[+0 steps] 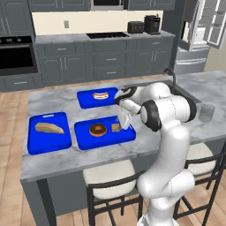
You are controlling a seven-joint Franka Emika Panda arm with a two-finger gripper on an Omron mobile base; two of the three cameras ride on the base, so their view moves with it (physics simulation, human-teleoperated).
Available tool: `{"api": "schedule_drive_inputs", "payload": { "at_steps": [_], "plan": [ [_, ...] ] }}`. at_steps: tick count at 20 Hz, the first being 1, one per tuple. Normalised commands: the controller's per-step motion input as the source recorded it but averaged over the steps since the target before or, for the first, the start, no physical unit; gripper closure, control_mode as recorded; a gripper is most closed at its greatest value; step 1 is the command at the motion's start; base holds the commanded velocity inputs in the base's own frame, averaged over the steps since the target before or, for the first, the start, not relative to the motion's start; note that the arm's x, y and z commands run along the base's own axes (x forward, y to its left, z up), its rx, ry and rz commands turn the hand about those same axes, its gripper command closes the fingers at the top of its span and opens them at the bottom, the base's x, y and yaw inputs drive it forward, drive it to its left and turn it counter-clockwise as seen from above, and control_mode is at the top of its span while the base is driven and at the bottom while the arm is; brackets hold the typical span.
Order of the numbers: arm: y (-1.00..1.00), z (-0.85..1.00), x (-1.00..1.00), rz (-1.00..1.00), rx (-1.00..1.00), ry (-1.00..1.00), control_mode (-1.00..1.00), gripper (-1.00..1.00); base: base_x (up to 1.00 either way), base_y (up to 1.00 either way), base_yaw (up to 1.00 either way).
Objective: Take the cake and donut from the fridge and place them on the empty tray on the dining counter.
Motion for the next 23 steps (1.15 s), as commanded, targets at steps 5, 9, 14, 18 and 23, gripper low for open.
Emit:
{"api": "schedule_drive_inputs", "payload": {
  "at_steps": [5, 9, 14, 18, 23],
  "plan": [
    [-0.04, 1.00, -0.62, 0.00, 0.00, -0.29, -1.00, -1.00, 0.00, 0.00, 0.00],
    [-0.22, 1.00, -0.95, 0.00, 0.00, -0.25, -1.00, -1.00, 0.00, 0.00, 0.00],
    [-0.34, 1.00, -0.79, 0.00, 0.00, -0.16, -1.00, -1.00, 0.00, 0.00, 0.00],
    [-0.42, 1.00, -0.67, -0.02, 0.00, -0.05, -1.00, -1.00, 0.00, 0.00, 0.00],
    [-0.33, 1.00, -0.84, -0.12, 0.00, -0.01, -1.00, -1.00, 0.00, 0.00, 0.00]
  ]
}}
